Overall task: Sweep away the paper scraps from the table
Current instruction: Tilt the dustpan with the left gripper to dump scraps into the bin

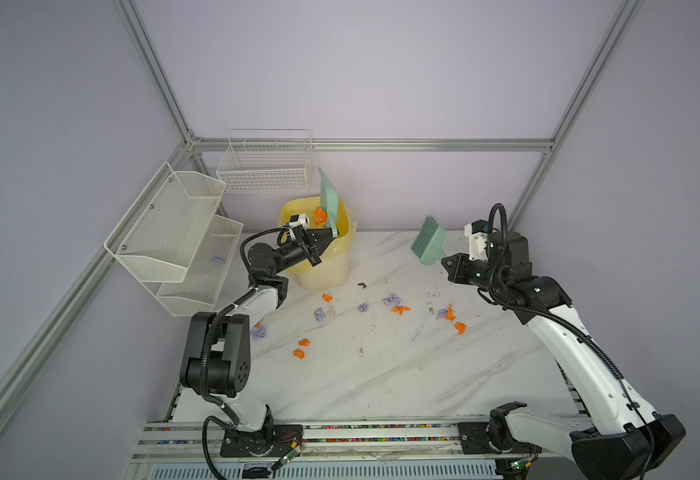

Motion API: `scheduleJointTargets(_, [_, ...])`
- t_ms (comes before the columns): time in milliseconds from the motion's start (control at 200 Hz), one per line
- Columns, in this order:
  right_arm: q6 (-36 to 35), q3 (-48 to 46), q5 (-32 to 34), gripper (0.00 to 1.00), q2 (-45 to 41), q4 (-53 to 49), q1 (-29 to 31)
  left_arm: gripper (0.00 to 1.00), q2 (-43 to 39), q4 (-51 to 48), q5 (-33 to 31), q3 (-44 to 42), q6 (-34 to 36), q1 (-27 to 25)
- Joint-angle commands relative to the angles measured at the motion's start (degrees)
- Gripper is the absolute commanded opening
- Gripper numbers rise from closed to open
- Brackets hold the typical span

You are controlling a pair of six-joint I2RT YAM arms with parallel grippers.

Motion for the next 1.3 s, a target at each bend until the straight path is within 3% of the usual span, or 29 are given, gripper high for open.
scheduleJointTargets(0, [0.39,0.79,0.05,0.0,-0.76,1.6,-0.26,0.0,-0.68,16.33,-3.33,-2.84,-16.44,0.17])
scheduleJointTargets(410, [1.26,0.62,-0.56,0.0,-0.95,2.12,-0.26,0.0,-0.52,16.53,-2.93,-5.22,-18.15,0.38])
scheduleJointTargets(470, [1.18,0.57,-0.4,0.0,-0.85,1.97,-0.25,0.0,-1.85,16.53,-4.92,-5.46,-17.19,-0.09])
scheduleJointTargets(735, [0.8,0.7,0.23,0.0,-1.07,1.44,-0.26,0.0,-1.9,16.53,-1.08,-1.22,-15.99,0.03])
scheduleJointTargets(1000, [0.71,1.34,-0.72,0.0,-0.63,0.4,-0.26,0.0,-5.26,15.24,-2.78,-2.69,-14.33,-0.02])
scheduleJointTargets(1150, [1.2,1.89,-1.64,0.0,-0.52,0.31,-0.24,0.0,-10.79,1.09,1.5,-2.08,-4.92,-0.01])
scheduleJointTargets(1240, [1.47,2.18,-1.74,0.0,-0.29,-0.23,-0.28,0.0,-17.03,-19.89,4.58,-0.71,10.39,-0.1])
scheduleJointTargets(1295, [1.75,2.33,-2.5,0.0,-0.2,-0.55,-0.26,0.0,-19.85,-27.79,4.63,-0.49,16.67,-0.26])
